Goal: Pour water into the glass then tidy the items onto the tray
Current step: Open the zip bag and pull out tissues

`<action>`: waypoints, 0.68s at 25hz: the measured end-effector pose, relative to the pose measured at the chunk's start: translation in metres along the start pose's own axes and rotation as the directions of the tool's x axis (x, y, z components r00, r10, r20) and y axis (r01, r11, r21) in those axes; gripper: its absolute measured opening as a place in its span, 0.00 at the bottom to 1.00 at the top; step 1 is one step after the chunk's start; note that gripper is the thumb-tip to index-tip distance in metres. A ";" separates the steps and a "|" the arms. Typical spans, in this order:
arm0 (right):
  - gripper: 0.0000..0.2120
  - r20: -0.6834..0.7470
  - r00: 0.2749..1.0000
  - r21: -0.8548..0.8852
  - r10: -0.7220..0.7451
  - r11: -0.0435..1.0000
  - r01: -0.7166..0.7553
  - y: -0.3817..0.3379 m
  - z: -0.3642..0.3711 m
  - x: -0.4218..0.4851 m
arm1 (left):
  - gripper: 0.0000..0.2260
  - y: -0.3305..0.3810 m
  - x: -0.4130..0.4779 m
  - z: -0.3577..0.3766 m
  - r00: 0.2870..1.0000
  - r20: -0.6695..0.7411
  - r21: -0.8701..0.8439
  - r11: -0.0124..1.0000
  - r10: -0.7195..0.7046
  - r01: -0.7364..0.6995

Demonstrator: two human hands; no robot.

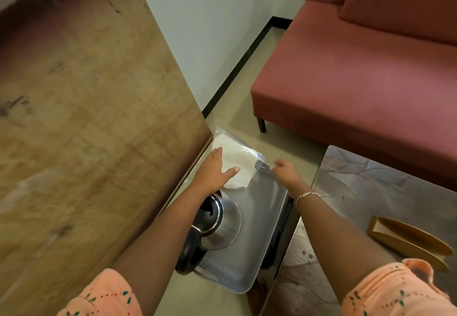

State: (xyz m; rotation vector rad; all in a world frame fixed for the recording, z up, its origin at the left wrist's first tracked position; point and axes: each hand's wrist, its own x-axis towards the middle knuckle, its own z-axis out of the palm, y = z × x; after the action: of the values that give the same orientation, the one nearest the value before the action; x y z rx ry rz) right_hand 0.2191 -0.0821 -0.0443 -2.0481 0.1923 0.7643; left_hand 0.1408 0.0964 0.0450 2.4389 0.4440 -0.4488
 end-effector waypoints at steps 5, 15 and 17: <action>0.26 0.018 0.998 0.009 0.065 0.998 -0.066 -0.008 0.018 0.037 | 0.30 -0.019 0.007 0.008 0.999 -0.018 -0.167 0.985 -0.040 0.037; 0.18 -0.003 0.975 0.660 0.221 0.733 -0.164 -0.034 0.039 0.040 | 0.27 -0.031 0.002 0.011 0.989 -0.083 -0.356 0.930 -0.126 0.088; 0.13 0.032 0.985 0.683 0.169 0.716 -0.145 -0.045 0.041 0.024 | 0.27 -0.028 -0.003 0.011 0.982 -0.115 -0.360 0.928 -0.148 0.097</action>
State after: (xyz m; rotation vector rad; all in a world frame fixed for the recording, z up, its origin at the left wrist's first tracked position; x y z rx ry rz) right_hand 0.2391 -0.0195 -0.0427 -1.3367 0.5880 0.6321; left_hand 0.1242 0.1103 0.0239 2.1060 0.6796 -0.2245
